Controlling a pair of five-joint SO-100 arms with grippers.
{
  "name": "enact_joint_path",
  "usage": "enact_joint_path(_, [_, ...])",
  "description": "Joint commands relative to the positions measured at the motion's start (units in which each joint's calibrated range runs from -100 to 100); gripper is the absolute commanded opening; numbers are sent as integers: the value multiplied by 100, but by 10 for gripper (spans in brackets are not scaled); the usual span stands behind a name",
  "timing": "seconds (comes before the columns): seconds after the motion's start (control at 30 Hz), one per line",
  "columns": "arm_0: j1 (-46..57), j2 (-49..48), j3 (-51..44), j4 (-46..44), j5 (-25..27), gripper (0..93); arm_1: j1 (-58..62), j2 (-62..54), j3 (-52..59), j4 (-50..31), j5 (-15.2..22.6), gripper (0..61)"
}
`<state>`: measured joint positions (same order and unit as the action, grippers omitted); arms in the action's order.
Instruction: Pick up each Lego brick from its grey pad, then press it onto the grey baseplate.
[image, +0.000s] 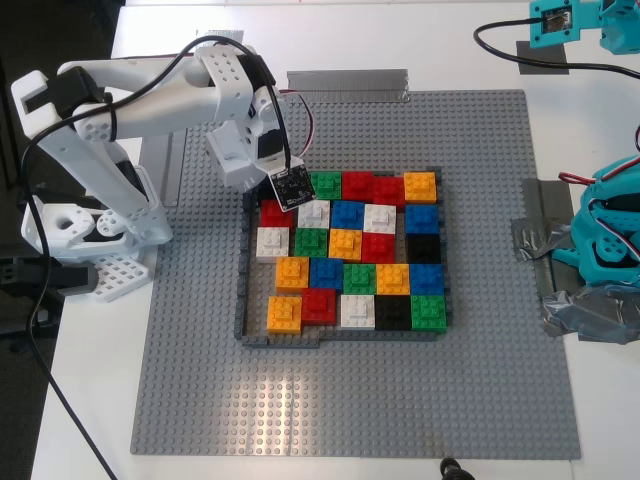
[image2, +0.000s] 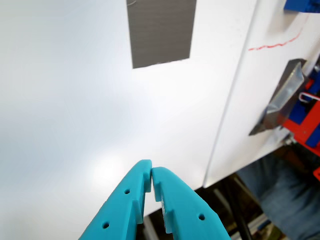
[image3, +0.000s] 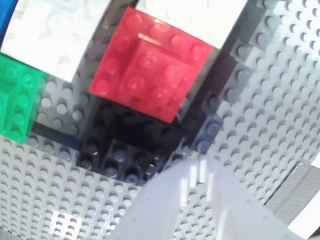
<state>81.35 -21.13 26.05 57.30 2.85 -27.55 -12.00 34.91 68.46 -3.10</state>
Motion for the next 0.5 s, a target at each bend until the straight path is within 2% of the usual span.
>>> enact_joint_path(0.0, [51, -127, -45, -51, 25, 0, 139, -44, 53, -361, -141, 1])
enact_joint_path(0.47, [124, -127, -45, -51, 25, 0, 604, -293, -290, -1305, -454, 1])
